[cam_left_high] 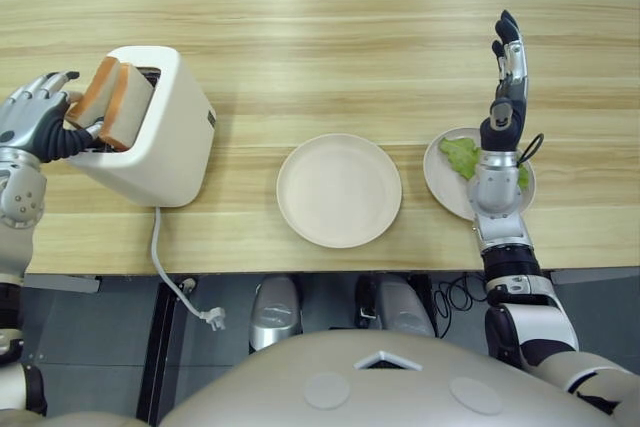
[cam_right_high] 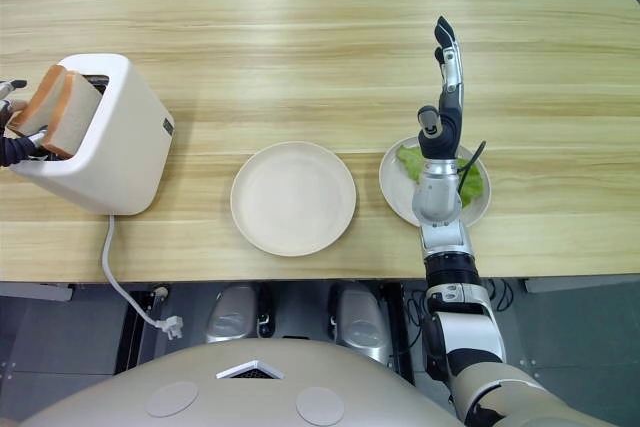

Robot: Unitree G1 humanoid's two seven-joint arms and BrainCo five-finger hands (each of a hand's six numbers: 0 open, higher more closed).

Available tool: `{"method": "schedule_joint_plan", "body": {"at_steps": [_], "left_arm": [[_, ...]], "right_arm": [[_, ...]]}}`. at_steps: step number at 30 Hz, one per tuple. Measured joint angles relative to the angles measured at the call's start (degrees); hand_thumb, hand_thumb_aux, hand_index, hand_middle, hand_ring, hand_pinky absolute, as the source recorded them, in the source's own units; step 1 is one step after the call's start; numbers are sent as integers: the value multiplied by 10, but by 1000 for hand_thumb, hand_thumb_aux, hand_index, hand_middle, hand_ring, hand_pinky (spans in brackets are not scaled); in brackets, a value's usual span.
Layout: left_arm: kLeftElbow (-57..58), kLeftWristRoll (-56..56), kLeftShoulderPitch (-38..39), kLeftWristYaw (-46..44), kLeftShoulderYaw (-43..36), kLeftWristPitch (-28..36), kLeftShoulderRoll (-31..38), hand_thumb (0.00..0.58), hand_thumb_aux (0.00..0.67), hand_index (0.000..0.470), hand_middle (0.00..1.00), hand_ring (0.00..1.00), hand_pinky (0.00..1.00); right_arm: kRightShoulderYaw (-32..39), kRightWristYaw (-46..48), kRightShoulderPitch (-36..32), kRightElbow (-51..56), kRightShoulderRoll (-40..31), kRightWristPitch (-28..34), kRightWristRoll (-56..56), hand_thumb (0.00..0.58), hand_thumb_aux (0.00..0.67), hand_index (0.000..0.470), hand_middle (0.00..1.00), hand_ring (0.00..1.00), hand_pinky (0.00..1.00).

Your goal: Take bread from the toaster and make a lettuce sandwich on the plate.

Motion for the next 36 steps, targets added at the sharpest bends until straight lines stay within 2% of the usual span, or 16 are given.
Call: {"method": "schedule_joint_plan", "body": {"at_steps": [4,5,22,32,36], "left_arm": [[-7,-3,1,1,0,7,0,580,670,460,0,0,0],[-10,-4,1,1,1,9,-2,580,670,460,1000,1000,1000],[-80,-62,-63,28,58,30,-36,580,670,460,1000,1000,1000],[-147,-106,-178,38,85,49,-58,580,670,460,1000,1000,1000],[-197,-143,-228,10,77,65,-87,580,670,460,1000,1000,1000]], "right_arm": [[0,0,0,0,0,1,0,0,0,0,0,0,0],[0,0,0,0,1,1,0,0,0,0,0,0,0],[6,0,-2,0,4,3,-4,0,0,0,0,0,0],[11,-1,-17,13,12,3,-10,0,0,0,0,0,0],[11,-2,-19,16,15,2,-11,0,0,0,0,0,0]]}}
